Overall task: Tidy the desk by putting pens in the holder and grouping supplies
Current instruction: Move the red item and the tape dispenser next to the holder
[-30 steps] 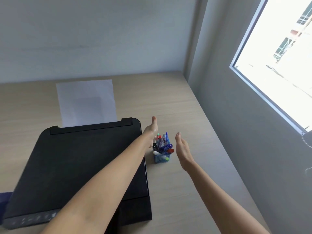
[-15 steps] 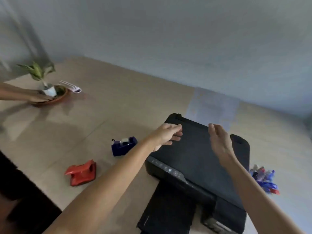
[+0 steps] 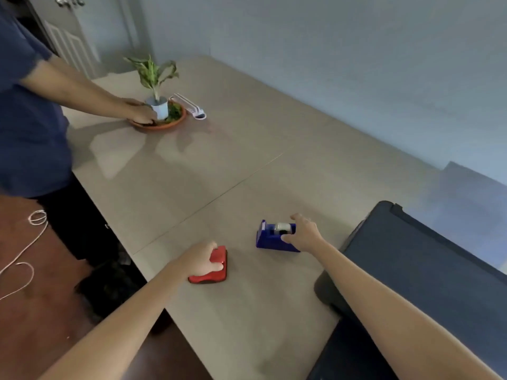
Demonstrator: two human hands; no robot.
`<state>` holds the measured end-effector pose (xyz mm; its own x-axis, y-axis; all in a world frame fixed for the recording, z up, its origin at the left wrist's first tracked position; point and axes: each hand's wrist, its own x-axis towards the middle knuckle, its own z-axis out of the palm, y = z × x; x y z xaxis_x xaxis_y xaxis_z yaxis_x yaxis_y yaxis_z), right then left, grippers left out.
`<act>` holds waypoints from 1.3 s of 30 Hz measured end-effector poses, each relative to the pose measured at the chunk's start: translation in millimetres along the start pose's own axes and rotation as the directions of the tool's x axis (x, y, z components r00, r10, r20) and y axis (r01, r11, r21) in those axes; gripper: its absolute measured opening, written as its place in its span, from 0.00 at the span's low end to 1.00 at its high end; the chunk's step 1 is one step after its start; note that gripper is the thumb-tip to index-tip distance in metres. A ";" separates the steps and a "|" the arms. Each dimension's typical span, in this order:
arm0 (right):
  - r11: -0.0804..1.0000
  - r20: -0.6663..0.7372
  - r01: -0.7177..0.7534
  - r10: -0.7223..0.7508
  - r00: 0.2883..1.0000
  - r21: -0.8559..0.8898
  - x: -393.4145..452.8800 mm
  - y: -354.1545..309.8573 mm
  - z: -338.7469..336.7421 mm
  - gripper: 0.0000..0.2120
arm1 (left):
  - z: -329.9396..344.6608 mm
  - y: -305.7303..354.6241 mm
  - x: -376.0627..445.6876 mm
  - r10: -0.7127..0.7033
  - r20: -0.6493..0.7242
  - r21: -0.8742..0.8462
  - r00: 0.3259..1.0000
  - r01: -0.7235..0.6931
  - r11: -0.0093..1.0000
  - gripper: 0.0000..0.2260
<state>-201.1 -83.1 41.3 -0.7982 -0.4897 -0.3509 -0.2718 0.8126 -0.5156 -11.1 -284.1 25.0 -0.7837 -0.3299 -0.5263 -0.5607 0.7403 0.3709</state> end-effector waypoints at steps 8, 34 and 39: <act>0.933 0.131 0.011 0.039 0.991 -0.358 67.7 15.7 30.7 0.25 | 3.8 -25.4 44.6 -0.008 0.159 0.048 0.987 0.000 0.999 0.34; 0.995 -0.509 0.083 -0.048 0.859 0.047 -183.8 113.1 -215.8 0.16 | -68.8 258.1 -82.8 0.617 0.194 -0.226 0.763 -0.577 0.785 0.14; 0.993 -0.668 -0.103 0.111 0.736 0.051 -282.2 209.6 -265.7 0.17 | -0.1 375.9 -129.0 0.737 0.343 -0.239 0.582 -0.705 0.668 0.14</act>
<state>-175.7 309.4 240.0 -0.9766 -0.0589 0.2067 -0.1600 0.8416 -0.5159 -120.8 36.7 232.4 -0.7781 0.5545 -0.2951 0.1141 0.5869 0.8016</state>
